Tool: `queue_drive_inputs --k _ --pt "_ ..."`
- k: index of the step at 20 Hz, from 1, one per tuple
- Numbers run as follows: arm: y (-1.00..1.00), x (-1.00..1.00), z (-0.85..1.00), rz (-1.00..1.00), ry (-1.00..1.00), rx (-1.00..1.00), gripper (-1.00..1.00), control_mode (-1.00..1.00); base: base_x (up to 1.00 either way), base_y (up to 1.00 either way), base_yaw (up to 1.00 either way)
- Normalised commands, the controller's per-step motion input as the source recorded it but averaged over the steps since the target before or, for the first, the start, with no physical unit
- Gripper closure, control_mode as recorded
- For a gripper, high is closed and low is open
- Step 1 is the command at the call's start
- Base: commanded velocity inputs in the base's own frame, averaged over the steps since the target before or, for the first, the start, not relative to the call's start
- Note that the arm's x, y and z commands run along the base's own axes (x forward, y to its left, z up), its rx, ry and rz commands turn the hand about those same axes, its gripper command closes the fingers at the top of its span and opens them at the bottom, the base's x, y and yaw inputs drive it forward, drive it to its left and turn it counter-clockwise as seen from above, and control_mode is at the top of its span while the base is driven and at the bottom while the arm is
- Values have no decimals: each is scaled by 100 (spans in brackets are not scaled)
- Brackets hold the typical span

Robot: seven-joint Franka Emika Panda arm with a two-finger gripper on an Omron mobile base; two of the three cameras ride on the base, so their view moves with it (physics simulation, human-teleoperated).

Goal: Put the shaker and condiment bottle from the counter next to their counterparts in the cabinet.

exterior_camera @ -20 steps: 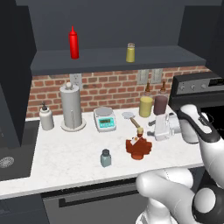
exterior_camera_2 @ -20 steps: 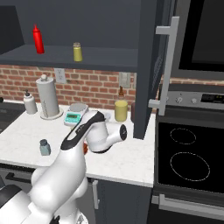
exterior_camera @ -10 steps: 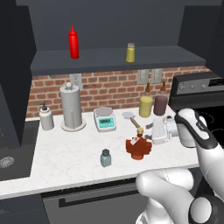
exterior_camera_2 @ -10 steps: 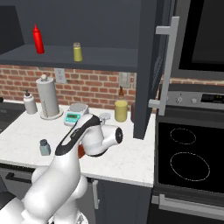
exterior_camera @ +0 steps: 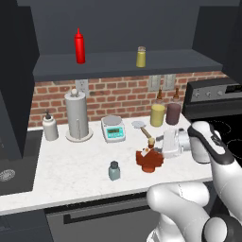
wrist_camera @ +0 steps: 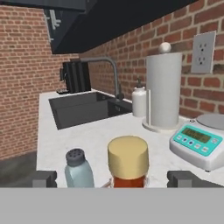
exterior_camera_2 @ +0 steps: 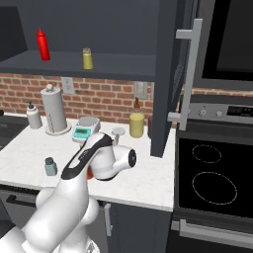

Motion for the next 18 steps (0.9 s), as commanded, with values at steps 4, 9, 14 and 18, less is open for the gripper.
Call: queue_drive_inputs --k 4,9,14,18 --pt "0 0 -8 0 0 8 -100 -100 0 0 0" --pt "0 8 -6 0 0 11 -100 -100 0 0 0" --pt "0 18 -1 0 0 10 -100 -100 0 0 0" --pt "0 19 0 0 2 11 -100 -100 0 0 0"
